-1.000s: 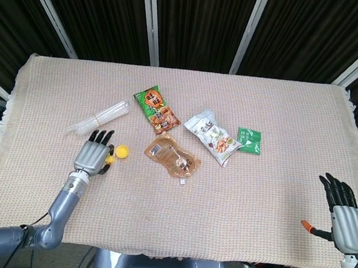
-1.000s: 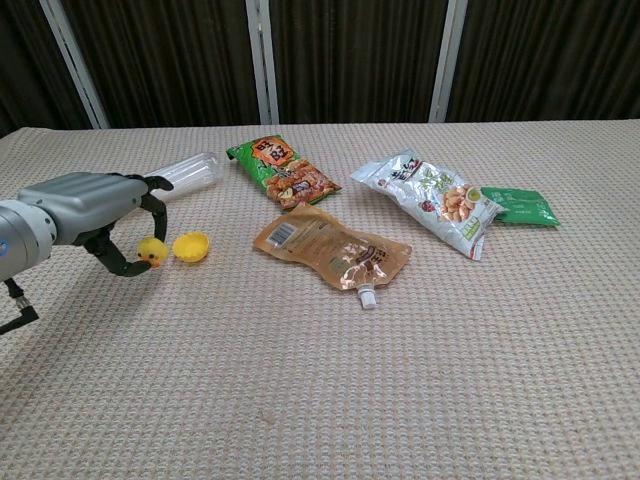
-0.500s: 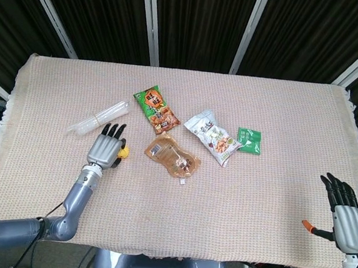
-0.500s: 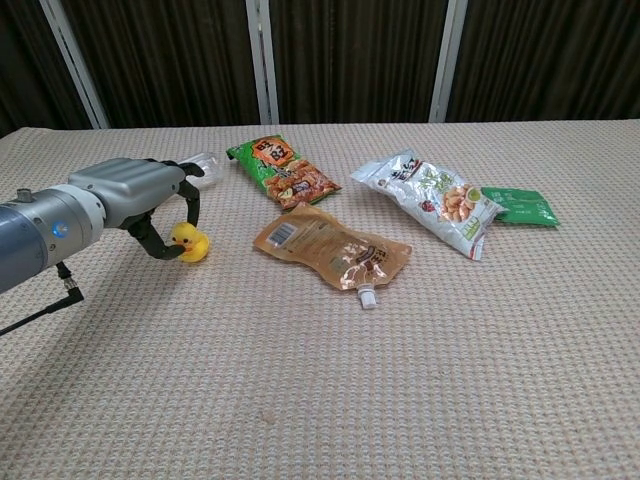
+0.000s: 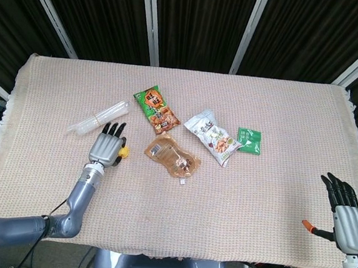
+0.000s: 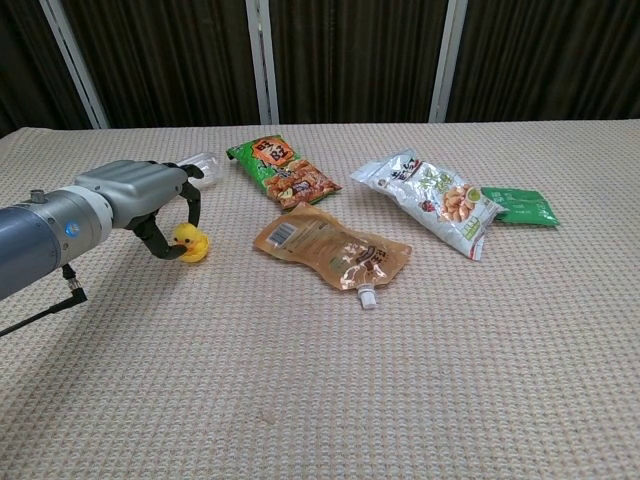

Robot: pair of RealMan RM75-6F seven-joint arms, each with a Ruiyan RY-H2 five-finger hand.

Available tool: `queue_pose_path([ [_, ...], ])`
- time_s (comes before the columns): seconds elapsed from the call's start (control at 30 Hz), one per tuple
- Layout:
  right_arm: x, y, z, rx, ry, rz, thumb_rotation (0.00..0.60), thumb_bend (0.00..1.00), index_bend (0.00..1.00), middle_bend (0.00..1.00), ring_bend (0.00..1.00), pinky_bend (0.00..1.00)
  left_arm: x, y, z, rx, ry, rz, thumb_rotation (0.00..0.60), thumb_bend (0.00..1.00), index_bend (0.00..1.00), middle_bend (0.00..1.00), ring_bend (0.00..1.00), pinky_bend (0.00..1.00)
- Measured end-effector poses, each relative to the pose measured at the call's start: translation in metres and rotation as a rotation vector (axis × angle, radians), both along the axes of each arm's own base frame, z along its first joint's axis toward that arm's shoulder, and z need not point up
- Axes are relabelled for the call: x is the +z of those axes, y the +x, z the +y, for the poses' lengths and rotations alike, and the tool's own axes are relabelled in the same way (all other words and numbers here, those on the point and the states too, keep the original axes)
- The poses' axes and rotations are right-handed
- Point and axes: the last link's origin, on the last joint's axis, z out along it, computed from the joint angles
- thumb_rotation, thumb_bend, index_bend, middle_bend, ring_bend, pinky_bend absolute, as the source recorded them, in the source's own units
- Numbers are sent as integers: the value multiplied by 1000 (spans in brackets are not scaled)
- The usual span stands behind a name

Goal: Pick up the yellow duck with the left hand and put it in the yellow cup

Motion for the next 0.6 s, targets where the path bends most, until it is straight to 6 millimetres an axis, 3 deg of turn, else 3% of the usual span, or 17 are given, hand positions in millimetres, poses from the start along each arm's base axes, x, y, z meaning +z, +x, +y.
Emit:
queue_pose_path([
  [0.23, 0, 0, 0, 0, -2, 2, 600, 10, 26, 0, 0, 0, -1, -1, 1, 8, -2, -3, 600, 347, 223, 0, 0, 0],
  [0.6, 0, -1, 0, -7, -1, 6, 600, 10, 27, 0, 0, 0, 7, -1, -4, 12, 4, -47, 600, 347, 207, 0, 0, 0],
])
